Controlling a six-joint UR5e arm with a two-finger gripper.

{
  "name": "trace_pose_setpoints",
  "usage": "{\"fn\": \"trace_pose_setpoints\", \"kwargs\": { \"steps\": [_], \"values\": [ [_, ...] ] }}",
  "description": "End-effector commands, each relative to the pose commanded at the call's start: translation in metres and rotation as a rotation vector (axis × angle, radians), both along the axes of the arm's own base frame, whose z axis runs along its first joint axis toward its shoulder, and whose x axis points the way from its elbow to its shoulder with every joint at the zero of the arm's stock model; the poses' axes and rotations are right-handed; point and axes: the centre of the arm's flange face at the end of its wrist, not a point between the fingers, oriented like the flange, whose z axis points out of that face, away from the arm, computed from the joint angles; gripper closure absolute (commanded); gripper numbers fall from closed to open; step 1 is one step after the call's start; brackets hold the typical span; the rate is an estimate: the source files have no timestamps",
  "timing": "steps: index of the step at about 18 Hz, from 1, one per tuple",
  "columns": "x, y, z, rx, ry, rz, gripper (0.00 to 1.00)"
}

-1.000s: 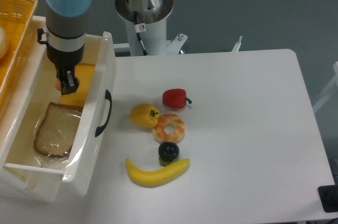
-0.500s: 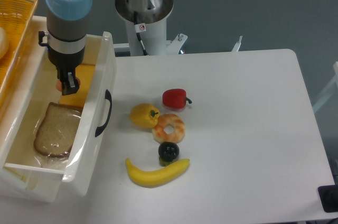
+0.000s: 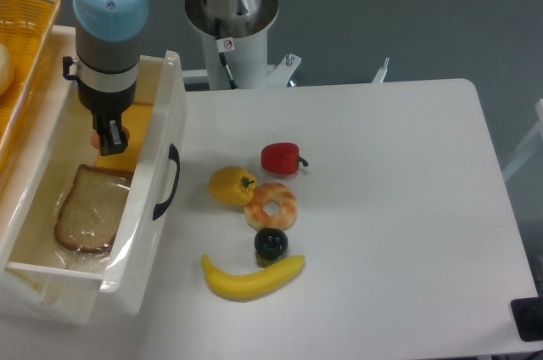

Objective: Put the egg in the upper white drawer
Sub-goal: 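Lower the egg into the drawer beside the cheese slice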

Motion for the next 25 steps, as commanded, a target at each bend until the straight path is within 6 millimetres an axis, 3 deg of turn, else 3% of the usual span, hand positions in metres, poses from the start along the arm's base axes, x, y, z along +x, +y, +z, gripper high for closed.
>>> {"fn": "trace_pose_setpoints", "kwargs": {
  "steps": [18,25],
  "values": [
    [0.000,0.004,-0.007,-0.014,0.006,-0.006,0.58],
    [0.000,0.007,-0.013,-0.022,0.005,-0.011,0.51]
  ]
}}
